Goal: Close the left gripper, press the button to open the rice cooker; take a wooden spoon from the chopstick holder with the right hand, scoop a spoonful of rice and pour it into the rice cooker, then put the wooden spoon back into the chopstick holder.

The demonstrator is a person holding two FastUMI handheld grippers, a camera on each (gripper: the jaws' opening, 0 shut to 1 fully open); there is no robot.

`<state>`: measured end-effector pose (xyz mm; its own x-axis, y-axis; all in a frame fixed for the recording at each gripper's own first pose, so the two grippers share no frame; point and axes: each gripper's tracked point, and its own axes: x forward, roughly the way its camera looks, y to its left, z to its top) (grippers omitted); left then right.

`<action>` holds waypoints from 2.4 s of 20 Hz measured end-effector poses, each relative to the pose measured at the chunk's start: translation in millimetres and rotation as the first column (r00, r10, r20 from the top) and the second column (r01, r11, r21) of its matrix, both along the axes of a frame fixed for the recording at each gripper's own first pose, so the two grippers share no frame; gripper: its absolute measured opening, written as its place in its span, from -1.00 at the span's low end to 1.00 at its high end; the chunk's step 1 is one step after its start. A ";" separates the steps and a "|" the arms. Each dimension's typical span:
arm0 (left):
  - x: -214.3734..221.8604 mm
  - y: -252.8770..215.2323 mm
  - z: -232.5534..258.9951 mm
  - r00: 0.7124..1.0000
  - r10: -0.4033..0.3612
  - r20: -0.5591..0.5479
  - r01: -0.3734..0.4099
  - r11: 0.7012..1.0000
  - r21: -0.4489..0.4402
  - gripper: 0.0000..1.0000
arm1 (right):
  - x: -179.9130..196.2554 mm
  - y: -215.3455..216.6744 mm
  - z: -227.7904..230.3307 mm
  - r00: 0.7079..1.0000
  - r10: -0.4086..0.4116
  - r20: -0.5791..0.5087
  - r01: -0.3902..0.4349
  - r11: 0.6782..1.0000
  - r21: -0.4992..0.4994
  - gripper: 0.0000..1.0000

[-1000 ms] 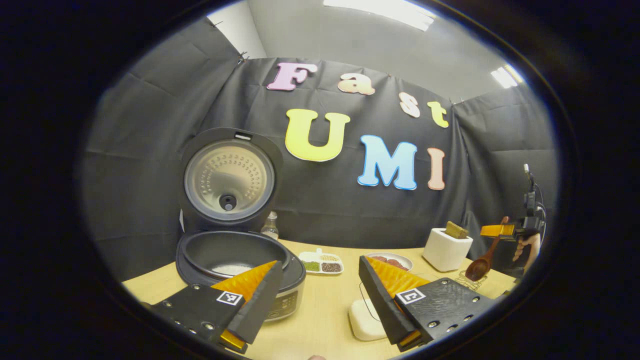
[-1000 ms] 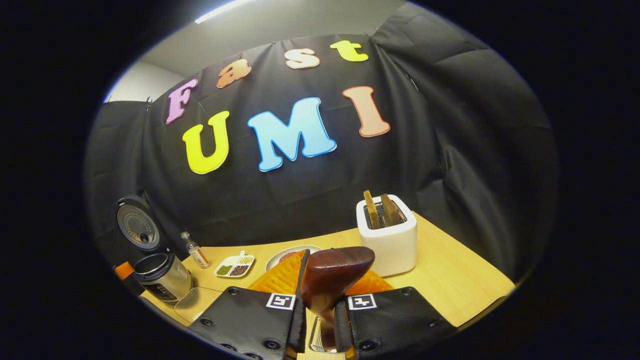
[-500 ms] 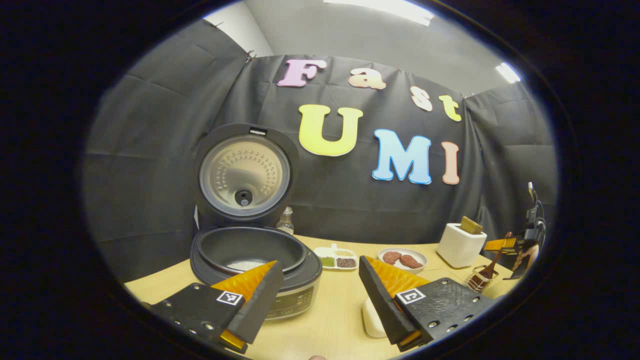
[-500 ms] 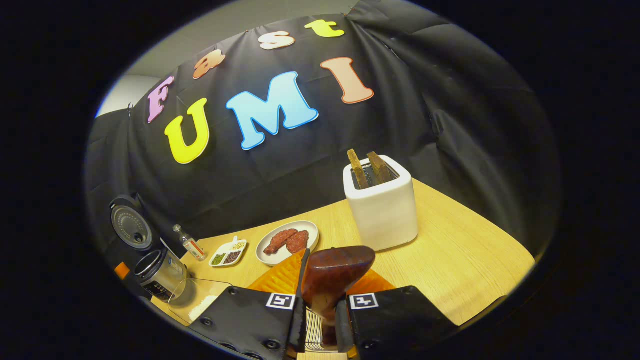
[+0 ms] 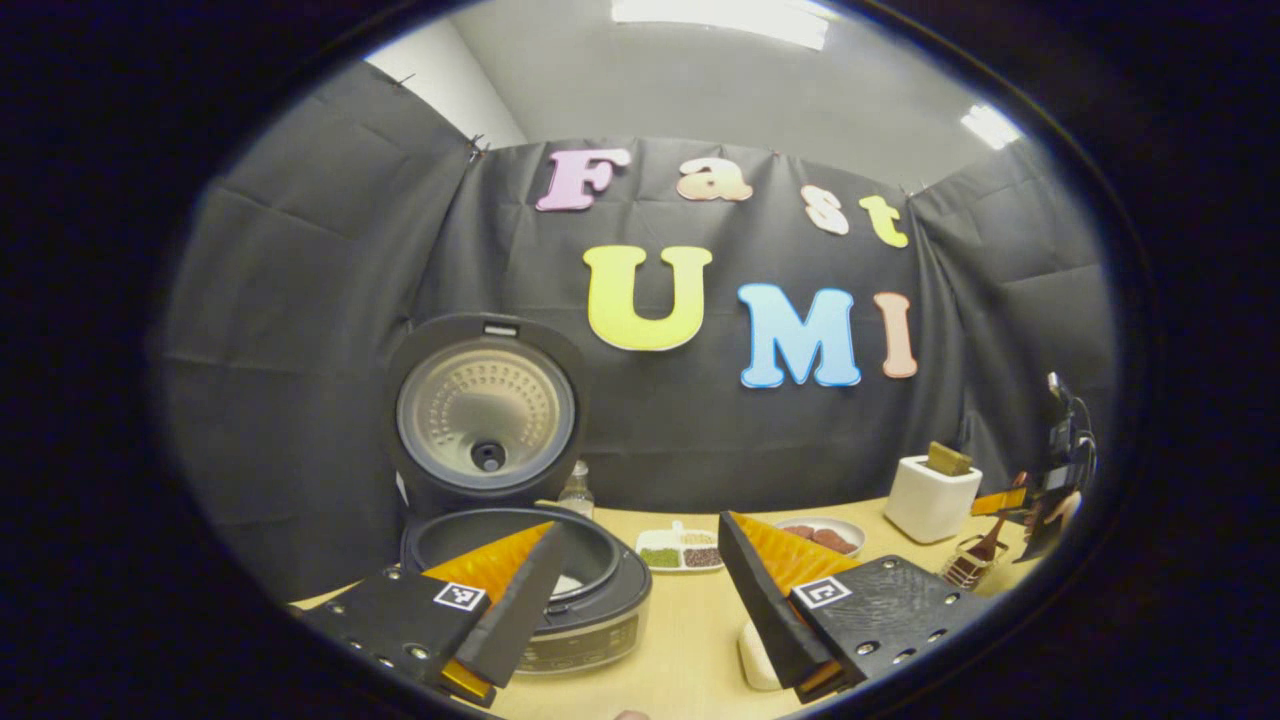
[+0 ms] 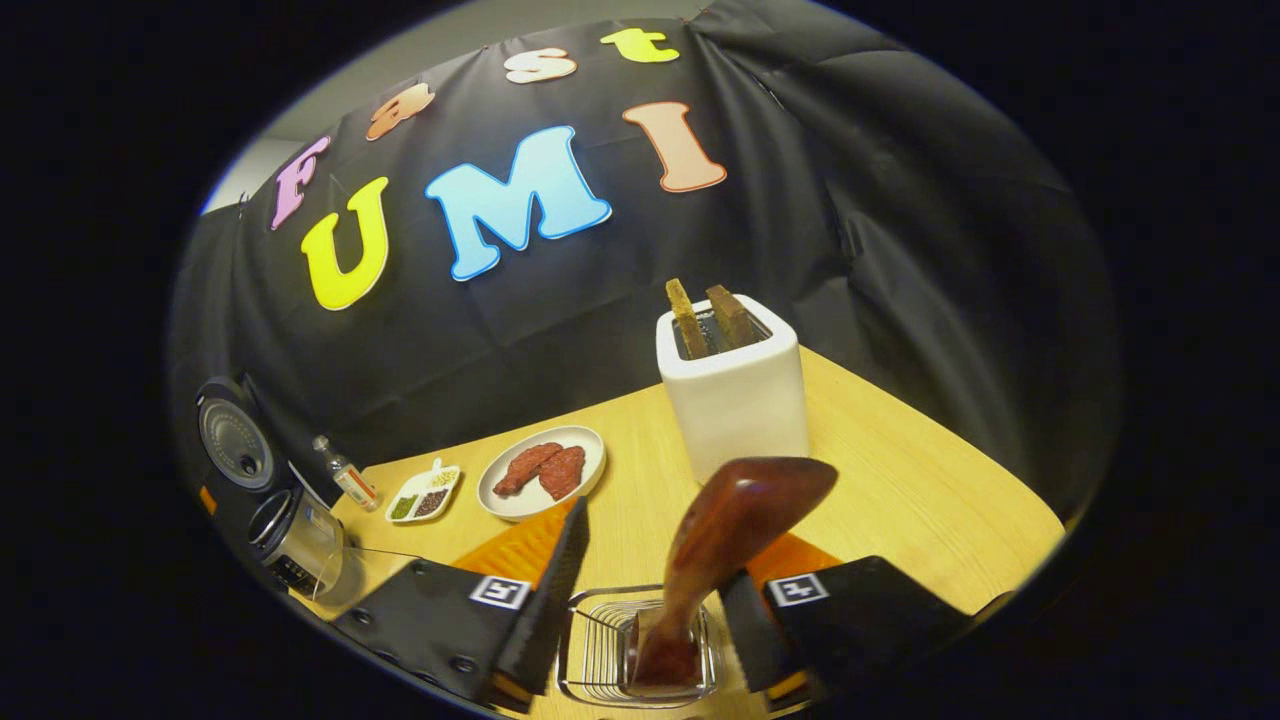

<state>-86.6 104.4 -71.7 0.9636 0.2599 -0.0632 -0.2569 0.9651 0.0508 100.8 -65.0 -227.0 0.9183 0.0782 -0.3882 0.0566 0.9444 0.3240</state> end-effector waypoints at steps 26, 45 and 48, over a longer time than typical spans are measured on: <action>138.7 190.0 179.8 0.966 0.254 0.059 -0.260 0.942 0.213 0.89 | -58.4 -5.1 85.3 0.993 -0.059 0.106 0.080 0.974 -0.210 0.96; 134.7 162.5 102.0 0.936 0.279 -0.214 -0.279 0.960 0.028 0.95 | -85.0 14.3 123.0 0.964 0.095 0.249 -0.039 0.974 -0.222 0.86; 116.2 144.0 85.0 0.925 0.262 -0.276 -0.277 0.961 -0.017 0.96 | -86.5 14.4 122.1 0.959 0.108 0.261 -0.053 0.977 -0.207 0.96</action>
